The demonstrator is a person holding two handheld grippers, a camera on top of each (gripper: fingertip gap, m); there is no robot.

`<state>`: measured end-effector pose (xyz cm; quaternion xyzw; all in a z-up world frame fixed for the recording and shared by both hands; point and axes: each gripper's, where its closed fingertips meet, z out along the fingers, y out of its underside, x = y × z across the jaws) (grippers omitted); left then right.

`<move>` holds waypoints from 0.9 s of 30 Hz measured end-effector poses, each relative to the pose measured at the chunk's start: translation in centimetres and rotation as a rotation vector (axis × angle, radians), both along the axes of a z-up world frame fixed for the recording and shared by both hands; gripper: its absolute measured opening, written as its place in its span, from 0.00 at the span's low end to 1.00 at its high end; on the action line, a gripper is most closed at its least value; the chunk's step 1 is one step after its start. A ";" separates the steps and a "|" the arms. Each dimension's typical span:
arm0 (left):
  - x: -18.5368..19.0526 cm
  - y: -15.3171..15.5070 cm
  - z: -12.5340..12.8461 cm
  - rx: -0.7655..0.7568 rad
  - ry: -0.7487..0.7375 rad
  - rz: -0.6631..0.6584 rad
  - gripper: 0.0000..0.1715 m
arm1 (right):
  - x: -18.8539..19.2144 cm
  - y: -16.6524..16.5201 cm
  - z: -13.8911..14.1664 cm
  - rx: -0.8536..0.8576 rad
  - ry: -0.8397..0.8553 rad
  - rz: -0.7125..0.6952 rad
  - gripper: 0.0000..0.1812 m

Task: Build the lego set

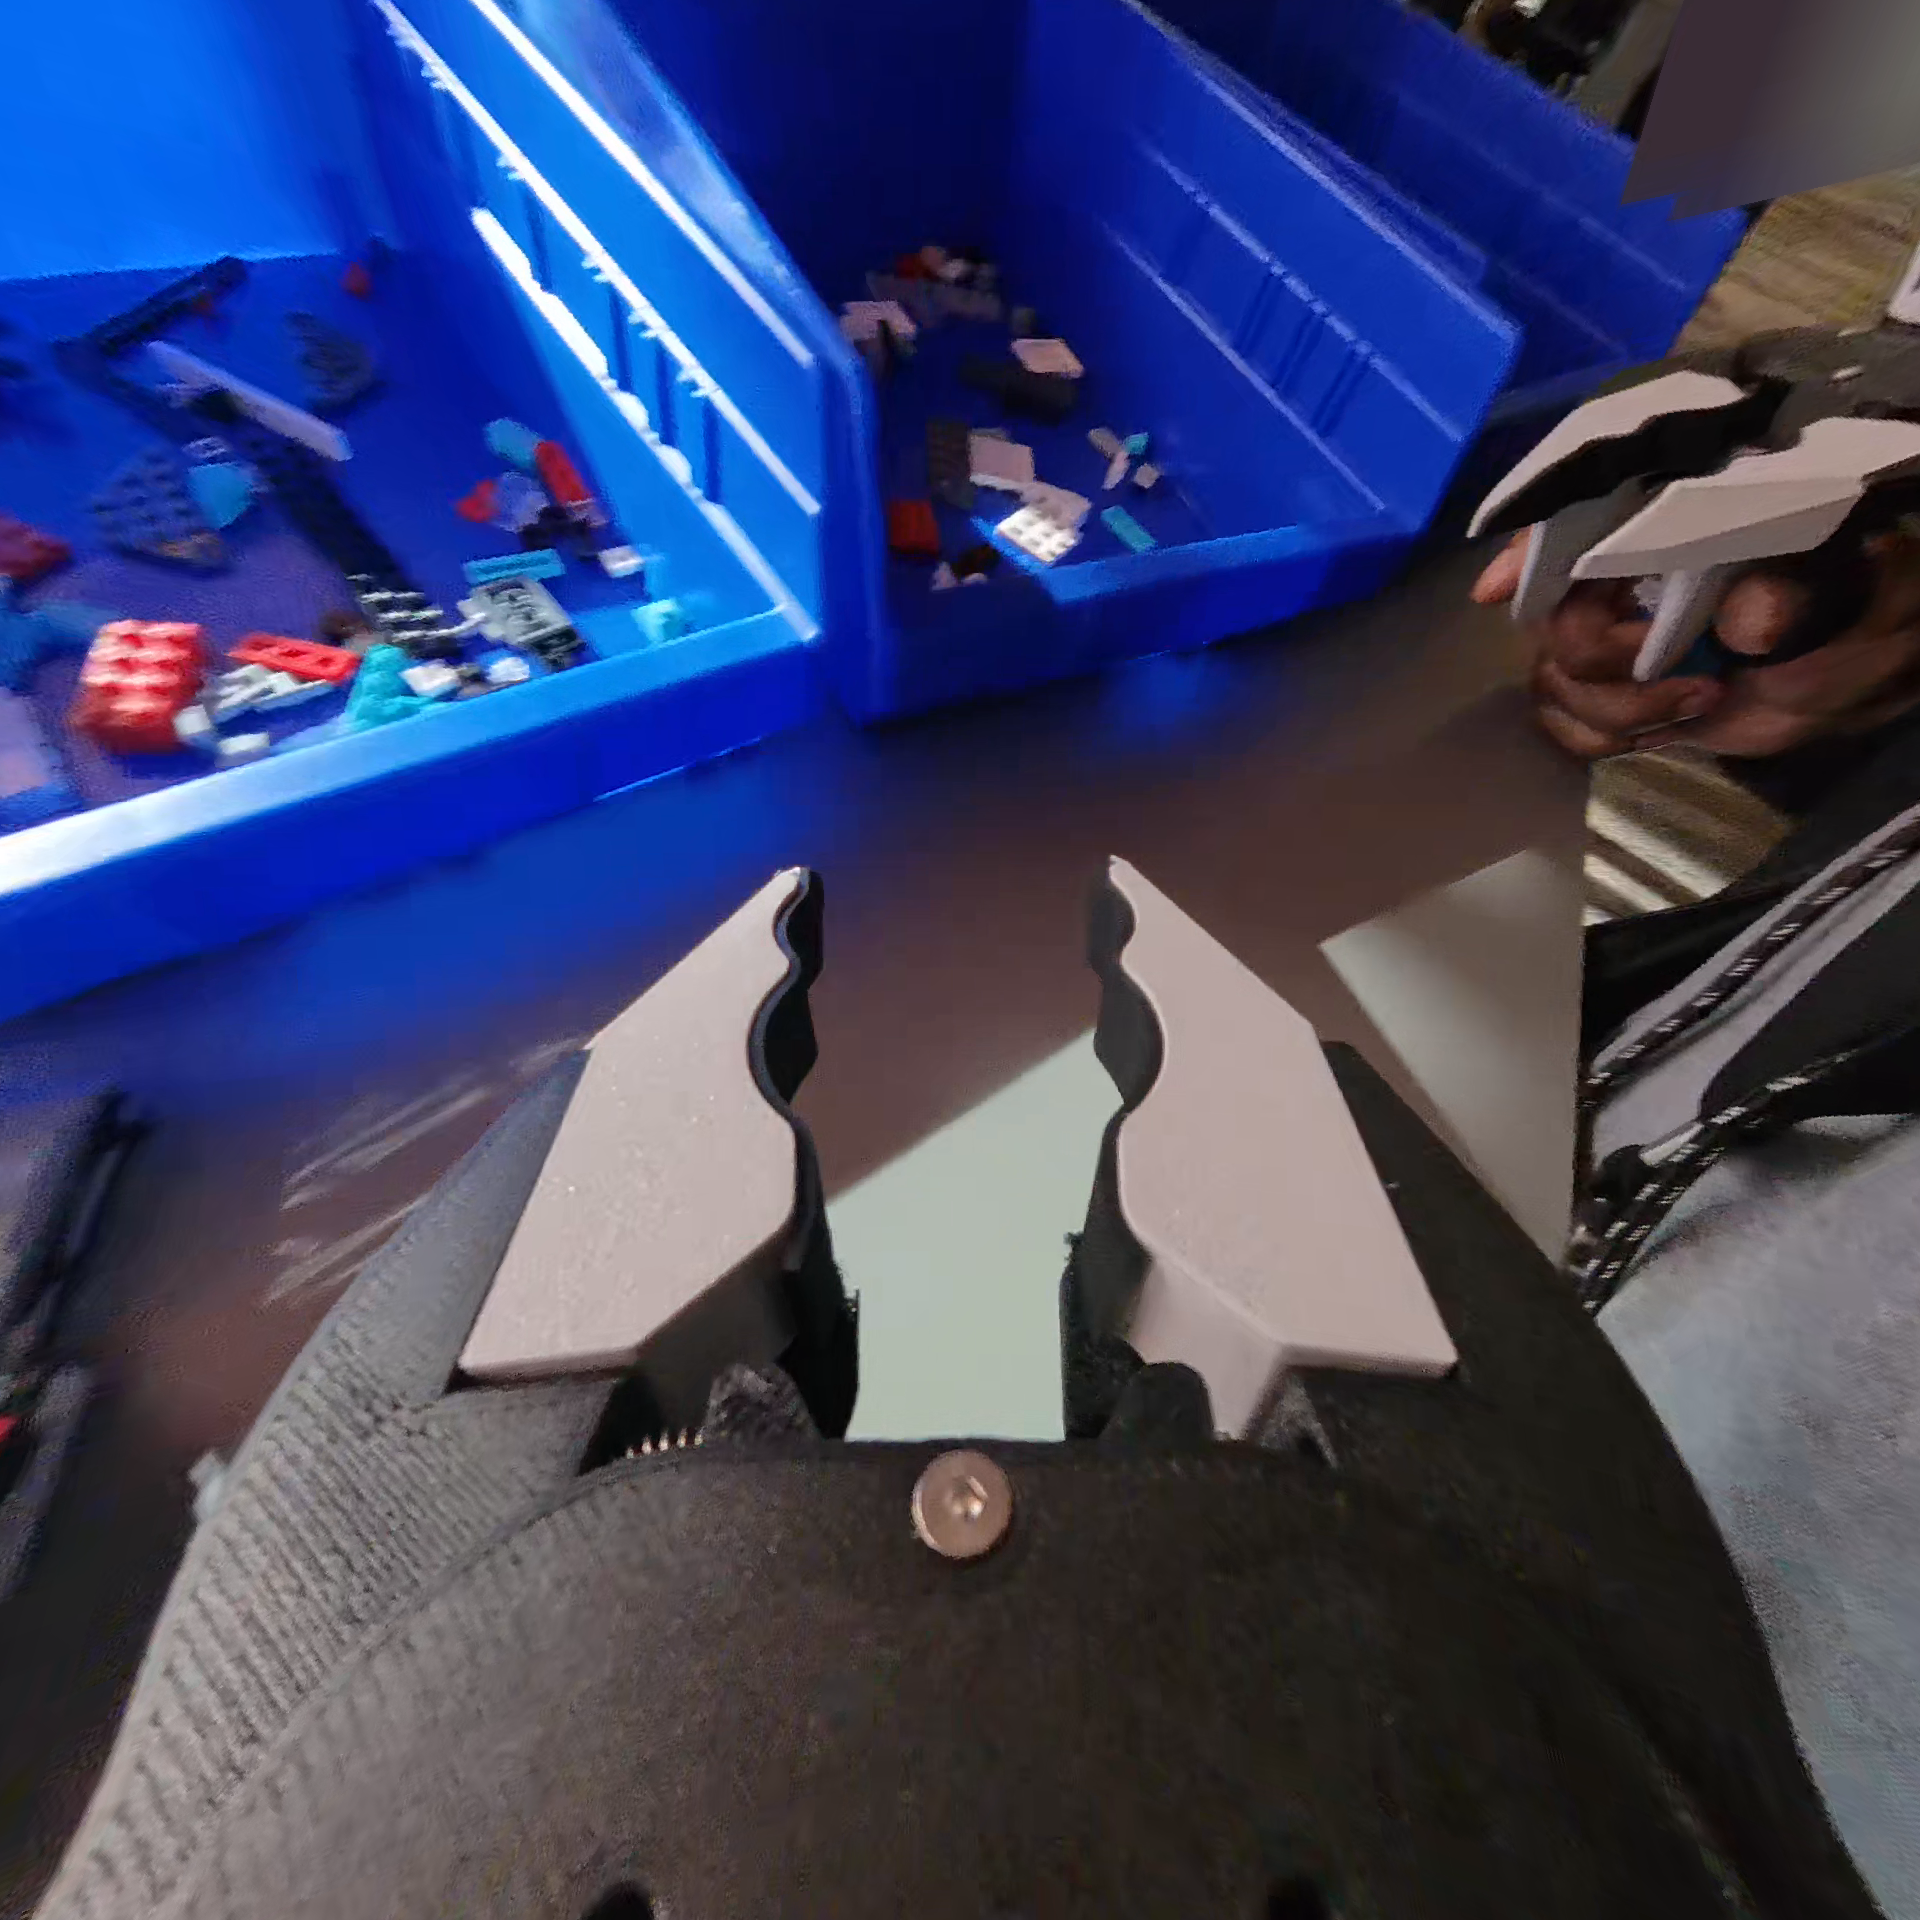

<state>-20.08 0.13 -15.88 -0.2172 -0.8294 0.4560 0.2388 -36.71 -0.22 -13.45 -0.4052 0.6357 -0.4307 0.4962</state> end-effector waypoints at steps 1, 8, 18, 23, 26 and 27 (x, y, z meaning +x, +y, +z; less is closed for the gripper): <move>-0.9 -0.2 0.0 0.010 0.020 -0.019 0.31 | -0.6 -0.2 -0.1 -0.001 0.000 -0.012 0.14; -6.8 -0.1 -1.5 0.064 0.069 -0.111 0.31 | -3.9 -1.7 -0.4 0.024 -0.017 -0.085 0.14; -8.1 -0.4 -3.2 0.118 0.056 -0.121 0.31 | -4.2 -1.7 -0.4 0.058 -0.036 -0.045 0.14; -7.9 -0.3 -2.9 0.112 0.082 -0.122 0.31 | -5.7 -2.0 -0.4 0.023 0.014 -0.035 0.14; -7.9 0.0 -2.7 0.100 0.092 -0.136 0.31 | -10.0 -3.9 1.8 -0.080 0.137 -0.088 0.14; -7.9 0.1 -2.5 0.094 0.103 -0.141 0.31 | -11.9 -5.8 2.9 -0.118 0.196 -0.167 0.14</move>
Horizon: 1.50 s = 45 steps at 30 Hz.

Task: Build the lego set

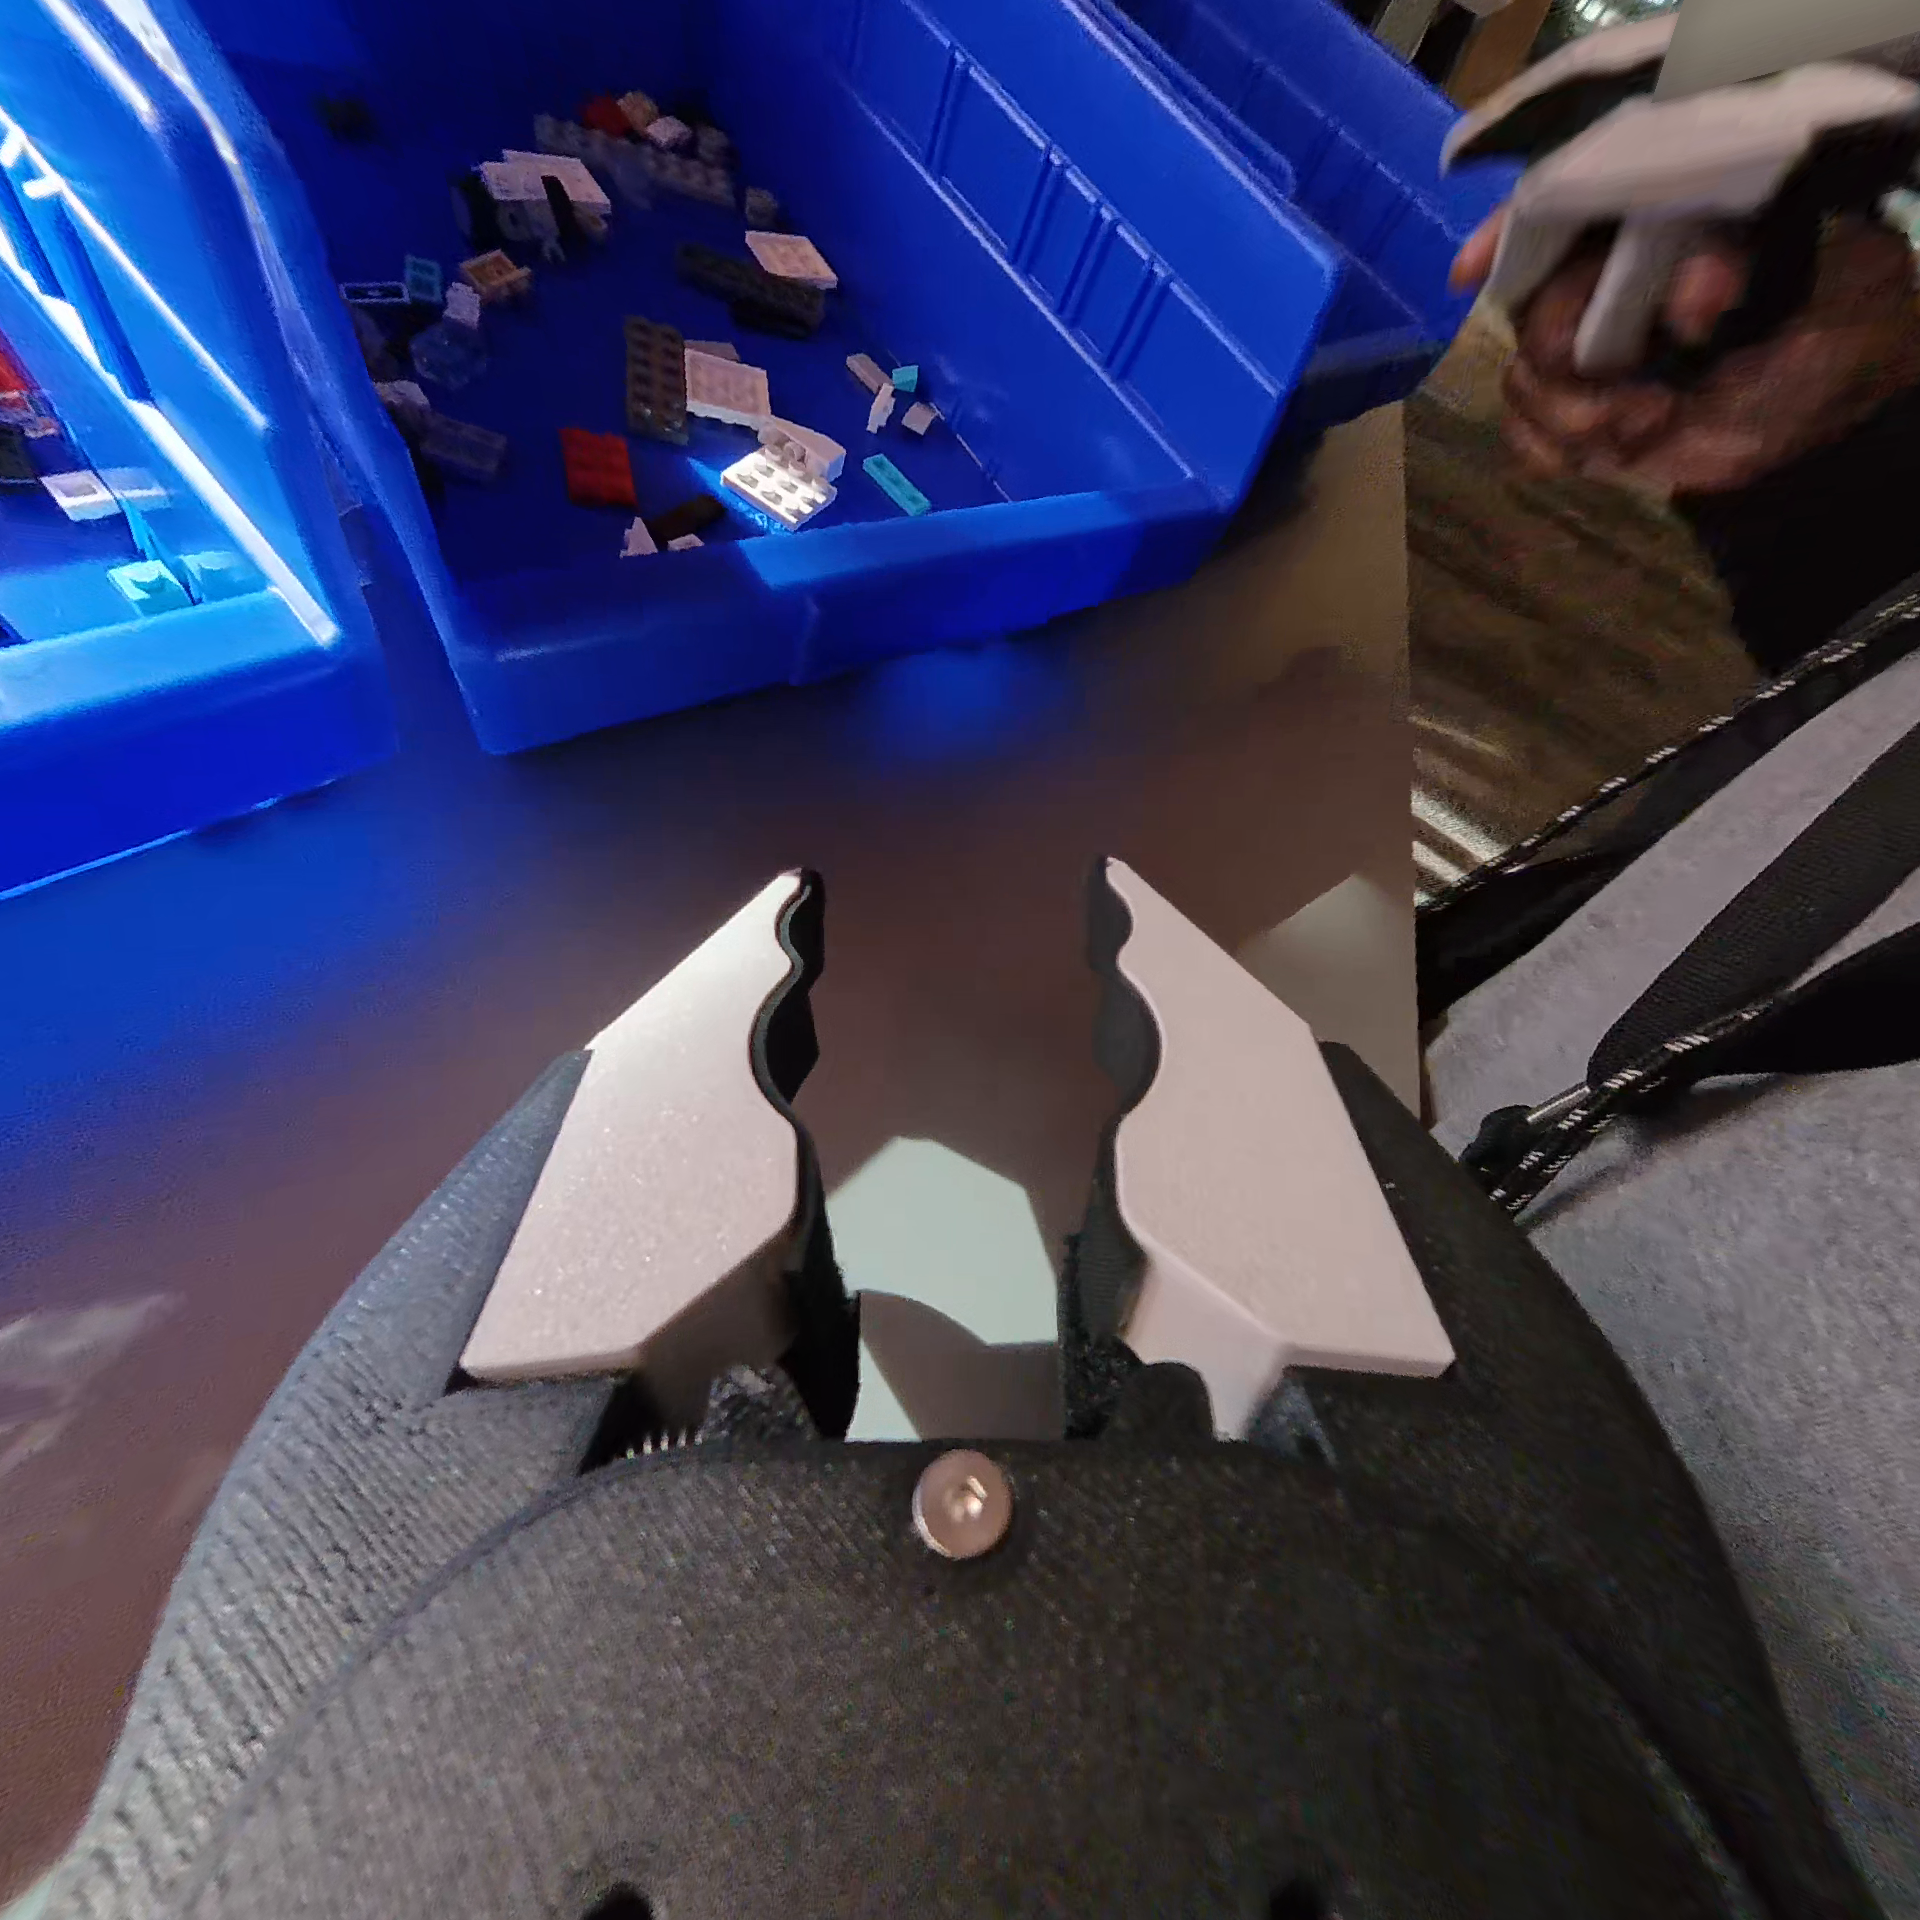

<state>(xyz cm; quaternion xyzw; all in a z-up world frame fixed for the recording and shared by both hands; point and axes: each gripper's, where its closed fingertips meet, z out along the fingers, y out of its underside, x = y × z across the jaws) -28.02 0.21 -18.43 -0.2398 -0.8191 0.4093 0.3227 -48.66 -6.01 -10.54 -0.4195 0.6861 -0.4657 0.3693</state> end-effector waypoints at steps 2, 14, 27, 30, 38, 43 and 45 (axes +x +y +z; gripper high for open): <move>0.0 0.0 0.3 -0.004 0.027 -0.006 0.31 | -4.4 -4.9 0.9 -0.006 0.172 -0.218 0.13; 4.0 2.2 2.0 -0.019 0.188 0.068 0.30 | -10.0 -10.7 -10.6 0.447 0.831 -0.534 0.14; 10.5 6.2 3.1 -0.077 0.254 0.164 0.30 | -10.1 -11.3 -11.8 0.493 0.826 -0.610 0.05; 12.6 7.6 3.4 -0.102 0.261 0.218 0.30 | -9.6 -11.2 -10.4 0.443 0.807 -0.643 0.05; 18.3 10.7 3.8 -0.162 0.236 0.316 0.29 | -0.8 -9.5 -0.4 0.175 0.666 -0.607 0.05; 21.0 11.8 4.3 -0.199 0.240 0.340 0.29 | 11.1 -4.7 2.8 0.072 0.530 -0.362 0.05; 21.7 12.2 4.8 -0.209 0.283 0.333 0.29 | 16.1 -2.1 2.7 0.057 0.475 -0.234 0.05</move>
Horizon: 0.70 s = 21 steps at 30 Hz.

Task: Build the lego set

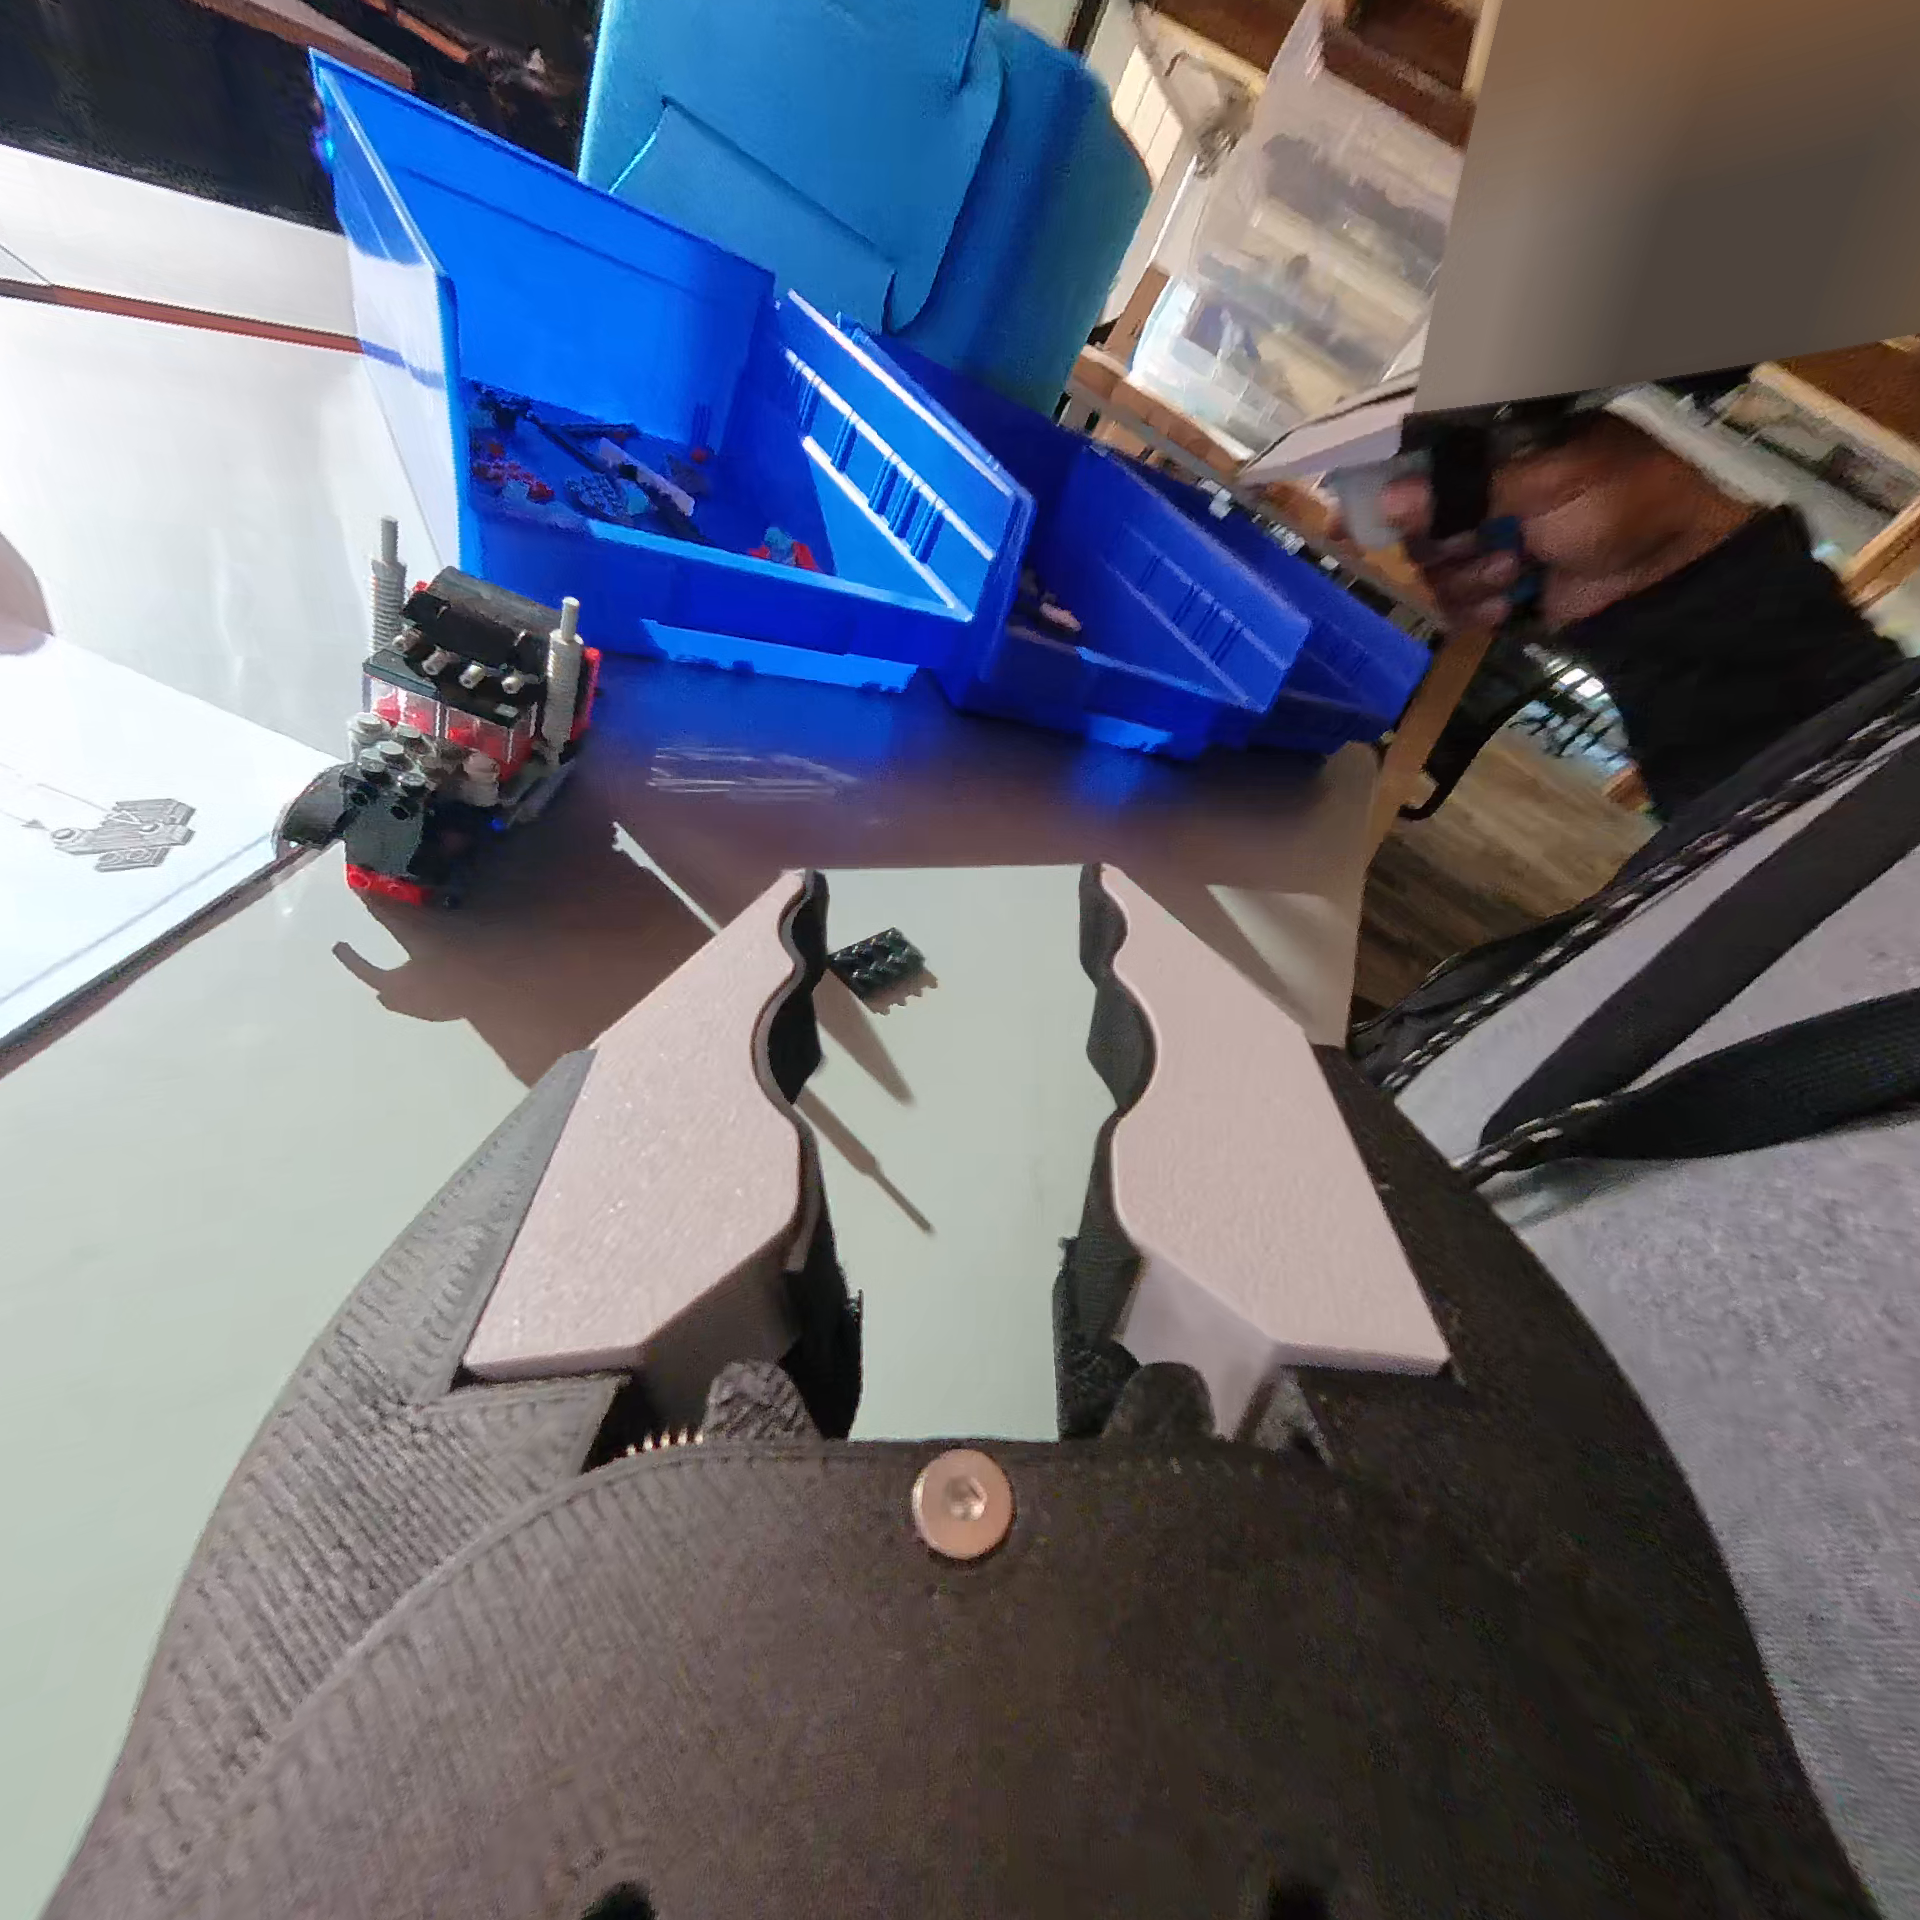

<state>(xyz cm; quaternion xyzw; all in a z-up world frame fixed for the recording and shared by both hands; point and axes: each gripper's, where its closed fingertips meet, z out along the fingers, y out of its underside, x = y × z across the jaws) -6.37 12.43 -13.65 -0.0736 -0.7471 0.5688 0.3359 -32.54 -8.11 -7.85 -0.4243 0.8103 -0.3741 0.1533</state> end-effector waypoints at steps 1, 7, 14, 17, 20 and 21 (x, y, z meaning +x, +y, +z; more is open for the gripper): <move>0.2 0.2 0.3 -0.008 0.032 -0.012 0.29 | 2.1 1.2 -0.4 0.018 -0.017 0.043 0.05; 1.3 0.7 0.8 -0.025 0.096 -0.019 0.29 | 12.8 8.2 -5.0 0.173 -0.124 0.299 0.05; 1.3 0.7 0.8 -0.018 0.103 -0.025 0.29 | 17.2 10.9 -11.7 0.275 -0.050 0.345 0.05; 1.3 0.6 0.6 -0.009 0.102 -0.028 0.29 | 17.5 11.0 -12.7 0.251 -0.019 0.346 0.05; 1.1 0.4 0.3 0.011 0.091 -0.029 0.29 | 17.9 11.3 -12.8 0.265 -0.050 0.354 0.05; 1.1 0.4 0.2 0.019 0.086 -0.027 0.29 | 17.9 11.3 -12.9 0.267 -0.056 0.355 0.05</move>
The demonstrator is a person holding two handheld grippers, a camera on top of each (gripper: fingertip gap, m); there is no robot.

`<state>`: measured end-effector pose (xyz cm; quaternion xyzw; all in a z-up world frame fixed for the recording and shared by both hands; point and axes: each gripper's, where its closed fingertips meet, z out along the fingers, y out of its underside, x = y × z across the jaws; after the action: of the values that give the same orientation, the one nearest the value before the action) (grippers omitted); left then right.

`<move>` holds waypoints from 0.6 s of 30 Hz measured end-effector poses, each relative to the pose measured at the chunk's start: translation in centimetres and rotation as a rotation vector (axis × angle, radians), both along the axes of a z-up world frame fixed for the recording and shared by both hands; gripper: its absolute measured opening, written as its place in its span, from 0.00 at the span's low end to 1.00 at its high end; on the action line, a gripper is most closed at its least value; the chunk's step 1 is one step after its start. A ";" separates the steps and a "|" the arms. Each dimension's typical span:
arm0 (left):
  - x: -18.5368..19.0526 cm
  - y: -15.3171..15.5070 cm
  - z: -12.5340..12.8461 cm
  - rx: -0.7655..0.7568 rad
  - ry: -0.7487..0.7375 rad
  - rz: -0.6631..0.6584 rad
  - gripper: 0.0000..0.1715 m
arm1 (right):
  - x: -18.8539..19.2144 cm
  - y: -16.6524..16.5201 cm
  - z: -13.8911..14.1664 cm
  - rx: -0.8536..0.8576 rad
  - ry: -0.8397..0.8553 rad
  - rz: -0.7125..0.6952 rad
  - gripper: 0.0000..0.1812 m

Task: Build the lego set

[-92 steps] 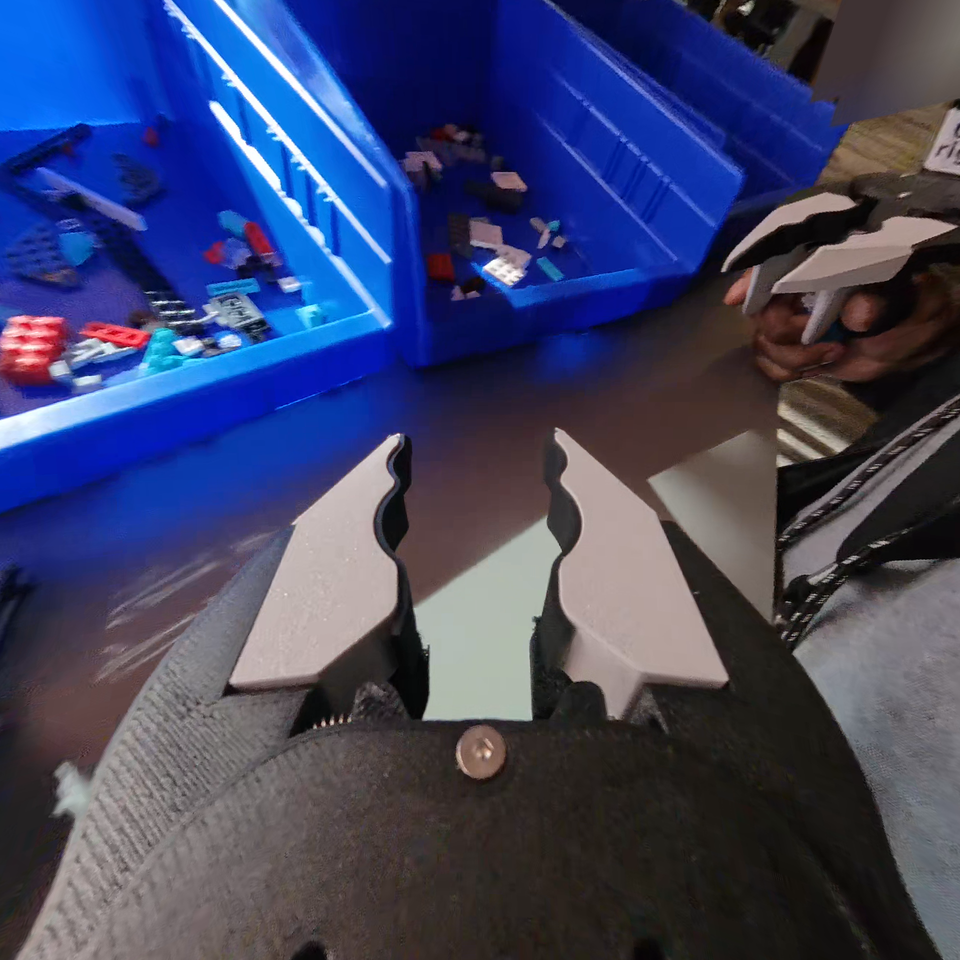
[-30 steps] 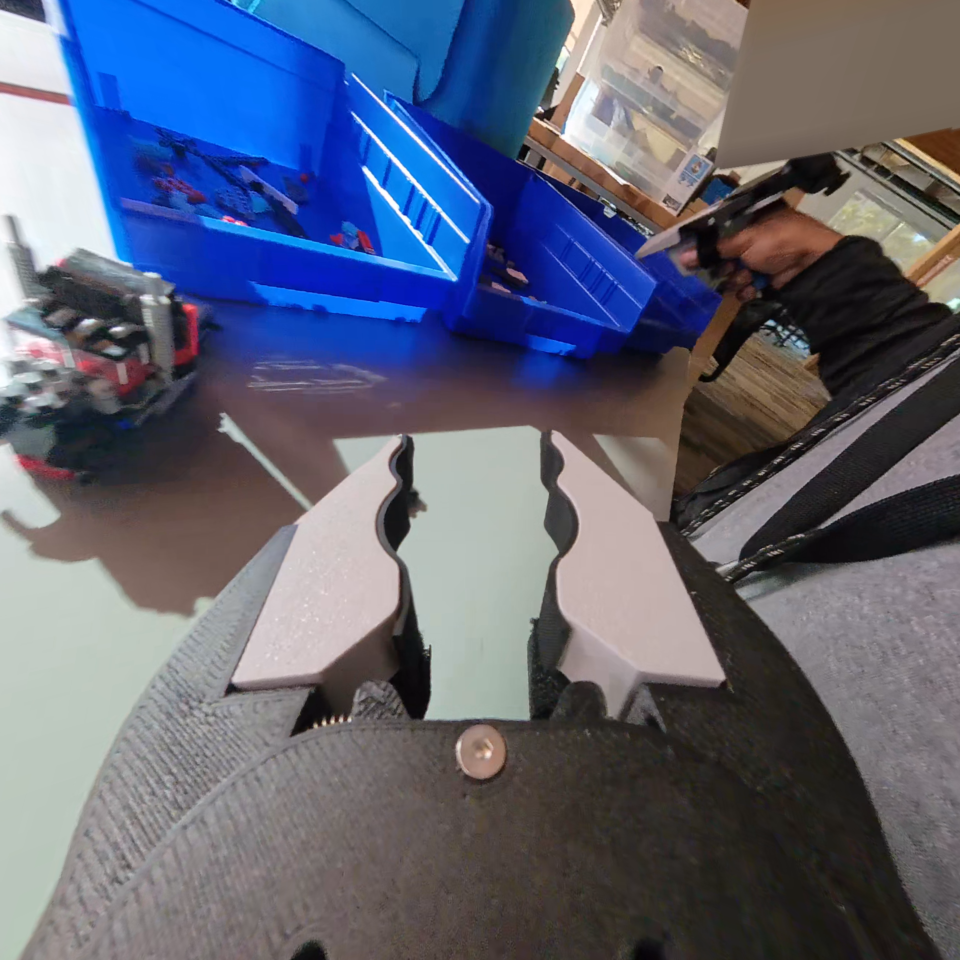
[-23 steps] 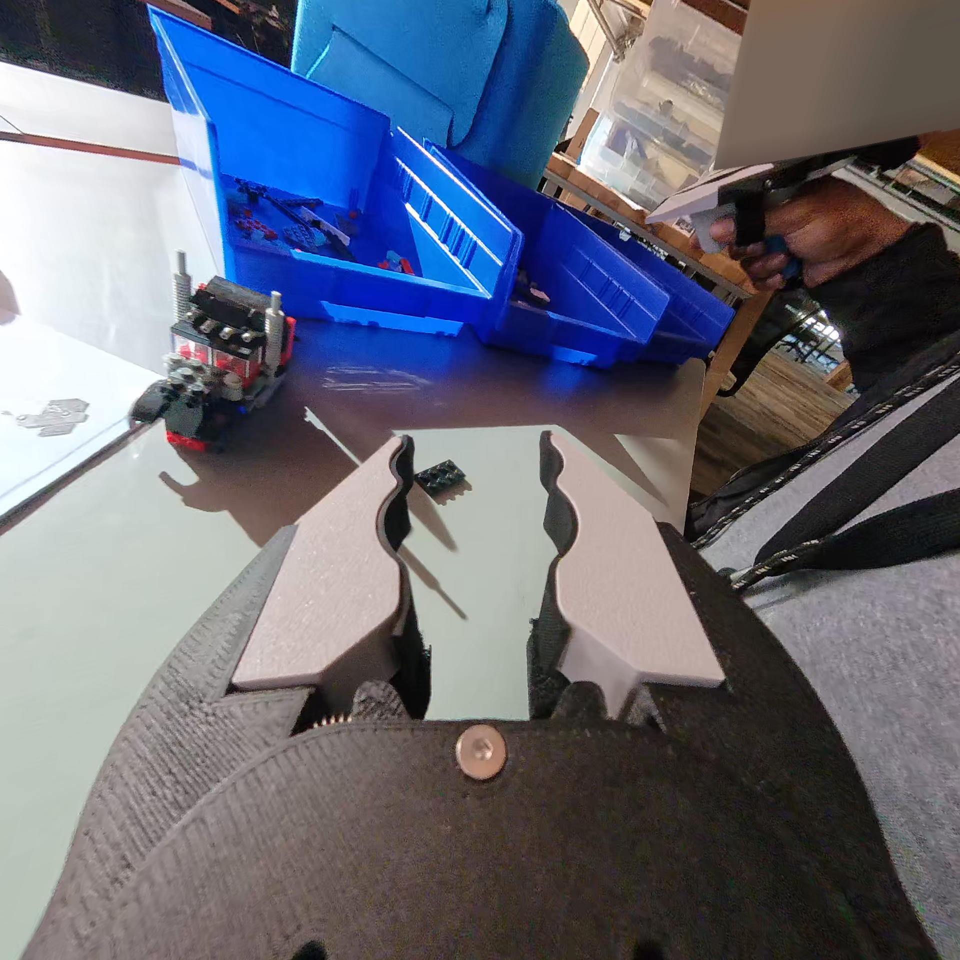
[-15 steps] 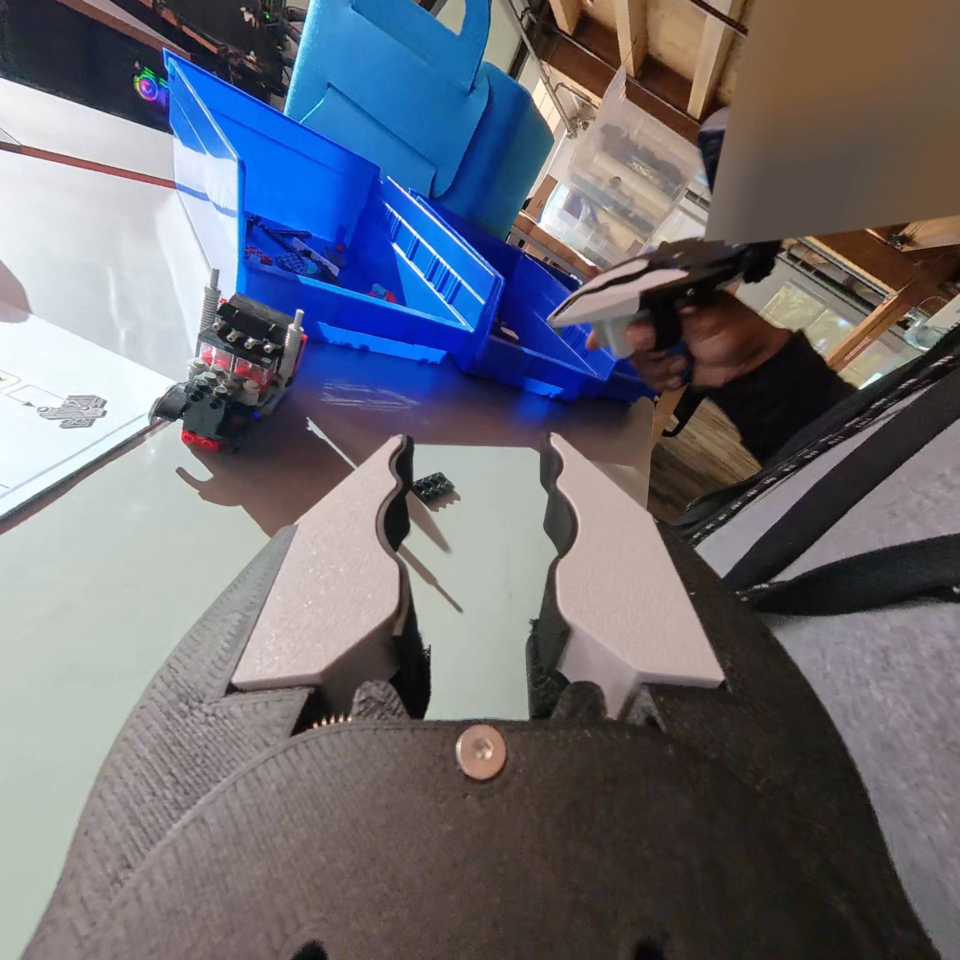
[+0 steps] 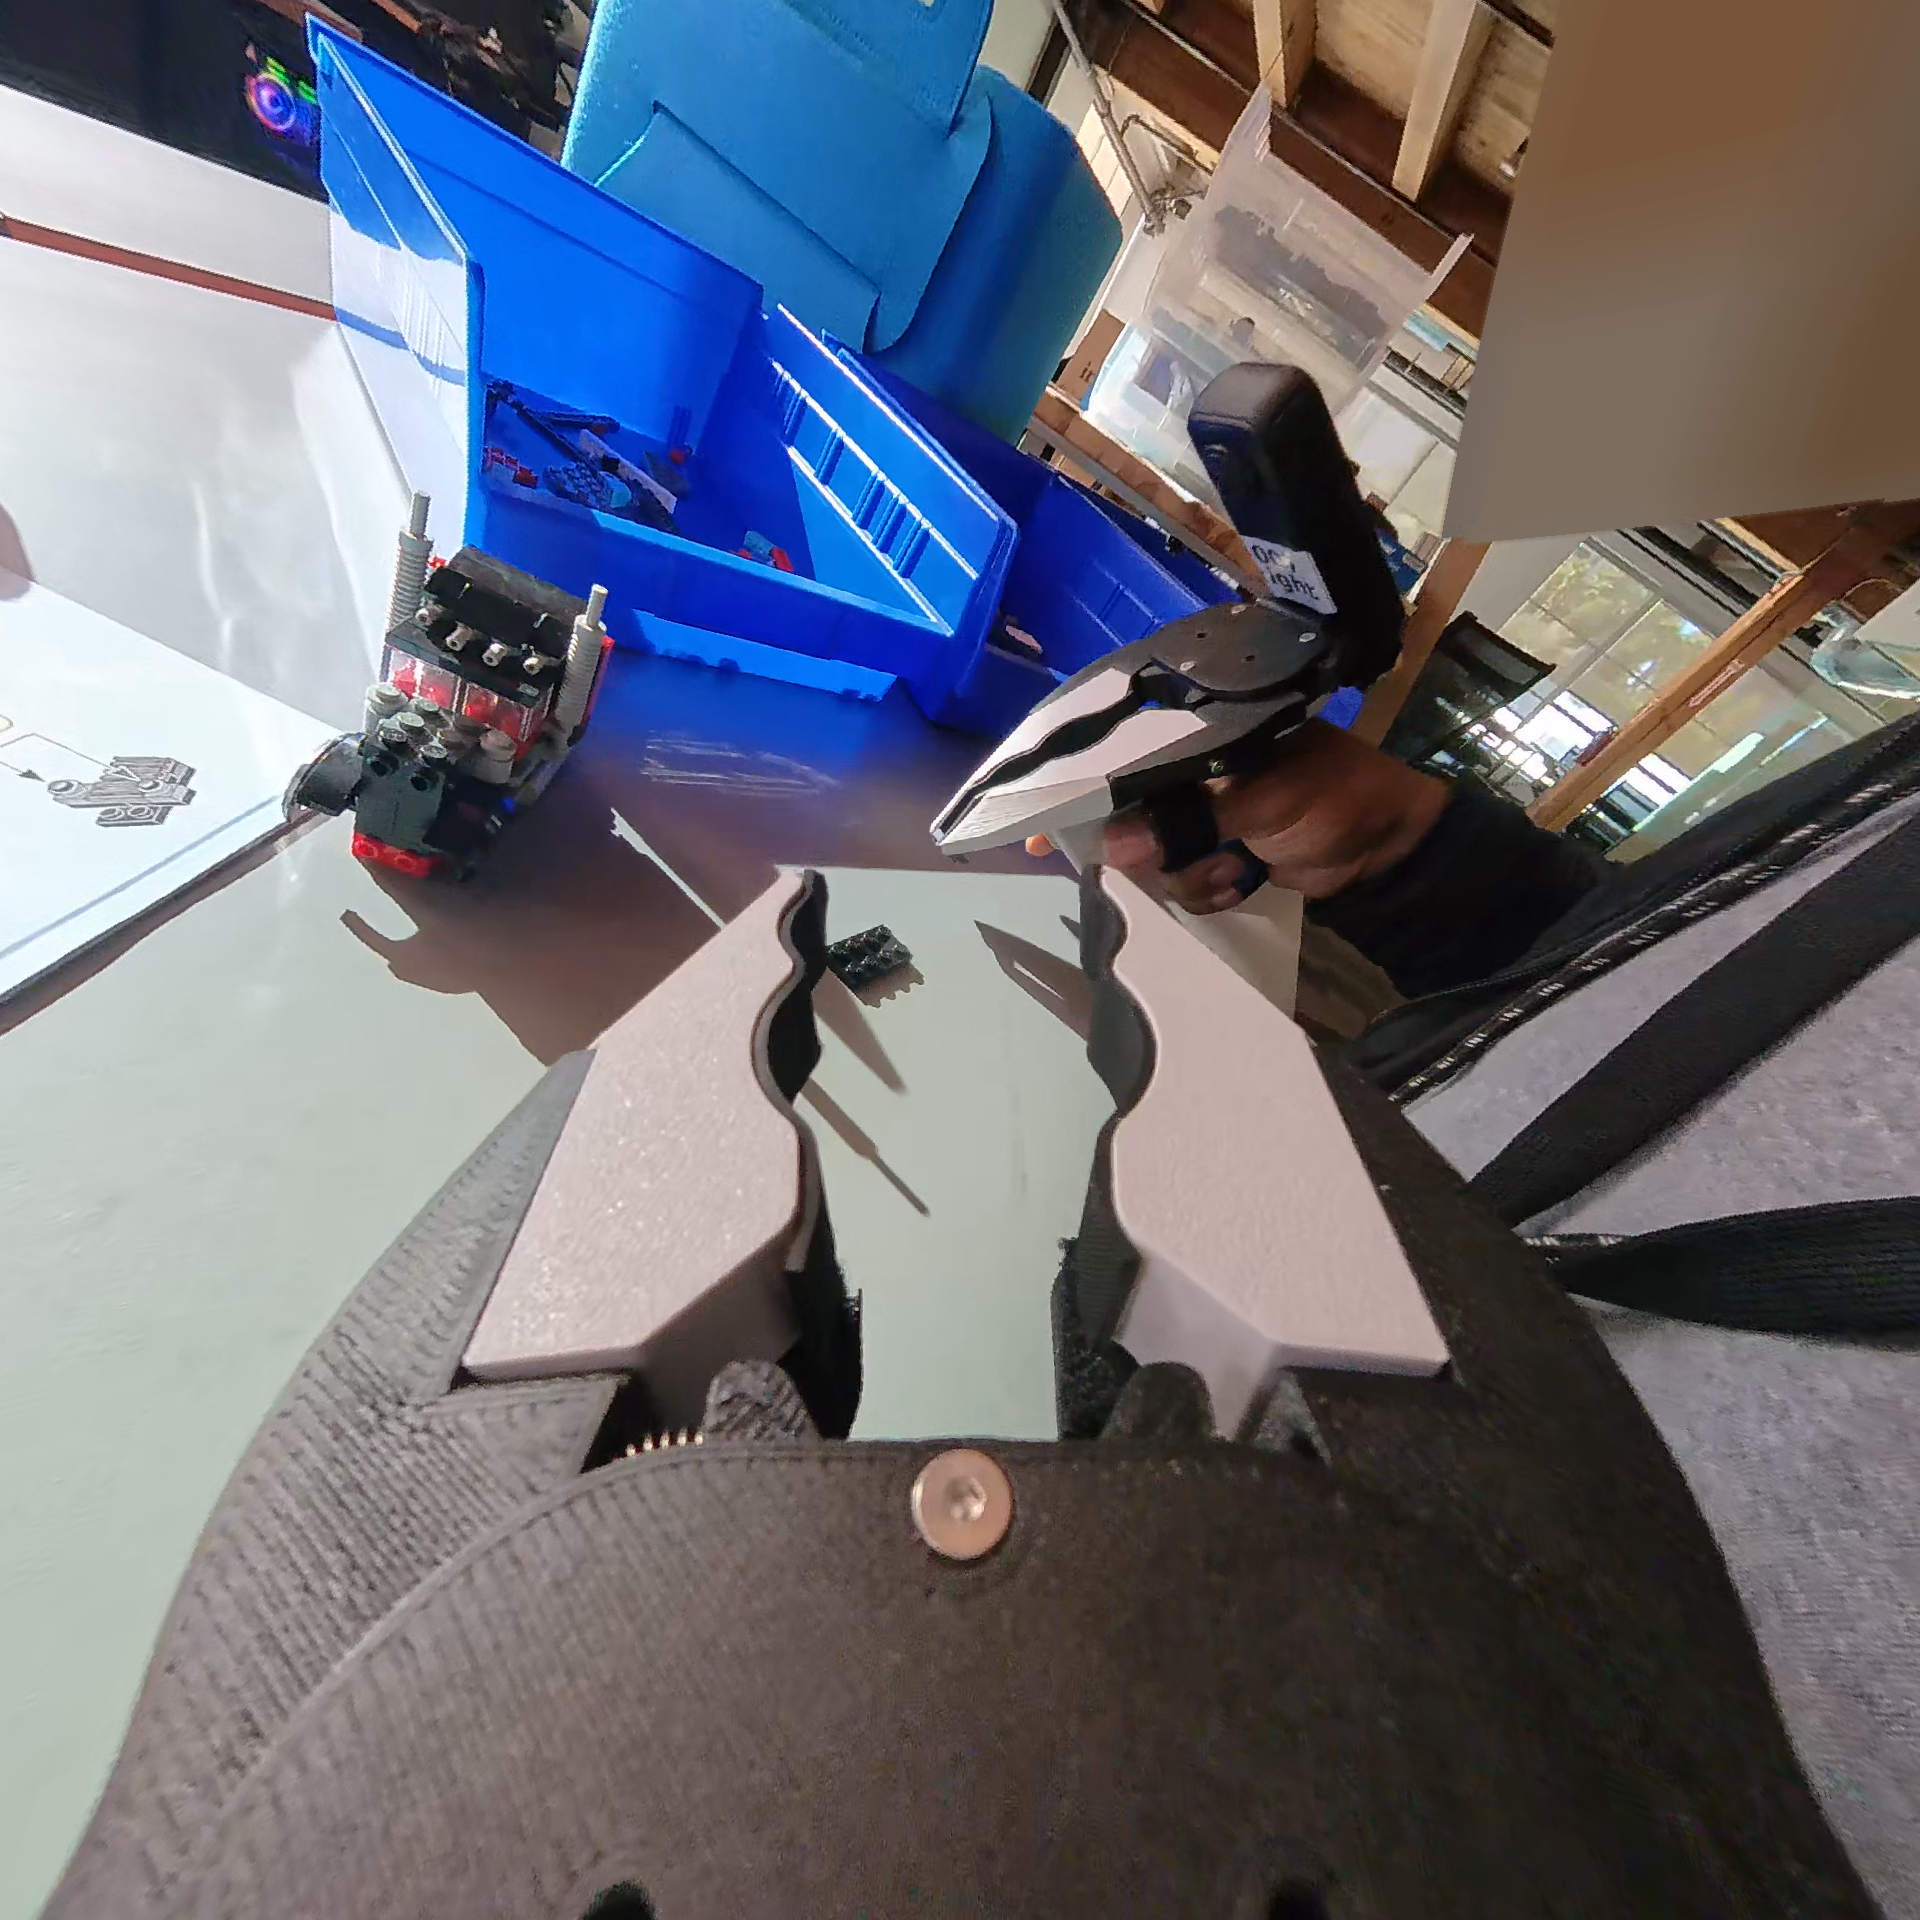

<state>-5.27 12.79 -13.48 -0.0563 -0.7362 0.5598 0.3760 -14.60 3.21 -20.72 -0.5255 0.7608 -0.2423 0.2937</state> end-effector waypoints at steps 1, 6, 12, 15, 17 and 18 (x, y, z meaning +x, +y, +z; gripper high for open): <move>0.0 -0.1 -0.1 0.006 -0.005 0.002 0.29 | 0.0 0.0 -0.1 -0.001 -0.003 -0.001 0.05; -0.2 -0.4 -0.8 0.040 -0.039 0.010 0.29 | -0.5 -0.4 0.0 0.009 -0.043 -0.016 0.08; -0.5 -0.9 -1.7 0.086 -0.093 0.015 0.29 | -2.2 -1.5 0.4 0.002 -0.094 -0.059 0.12; -0.8 -1.4 -2.1 0.102 -0.130 0.017 0.29 | -3.5 -2.3 0.7 -0.007 -0.129 -0.082 0.12; -0.9 -1.9 -2.3 0.104 -0.151 0.021 0.29 | -4.4 -2.8 0.9 -0.012 -0.148 -0.098 0.12; -1.0 -2.2 -2.4 0.105 -0.161 0.022 0.29 | -4.9 -3.0 0.9 -0.017 -0.157 -0.103 0.13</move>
<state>-6.31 10.64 -15.84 -0.0729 -0.7930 0.5183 0.3119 -19.46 0.19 -19.83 -0.4676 0.7594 -0.3038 0.3352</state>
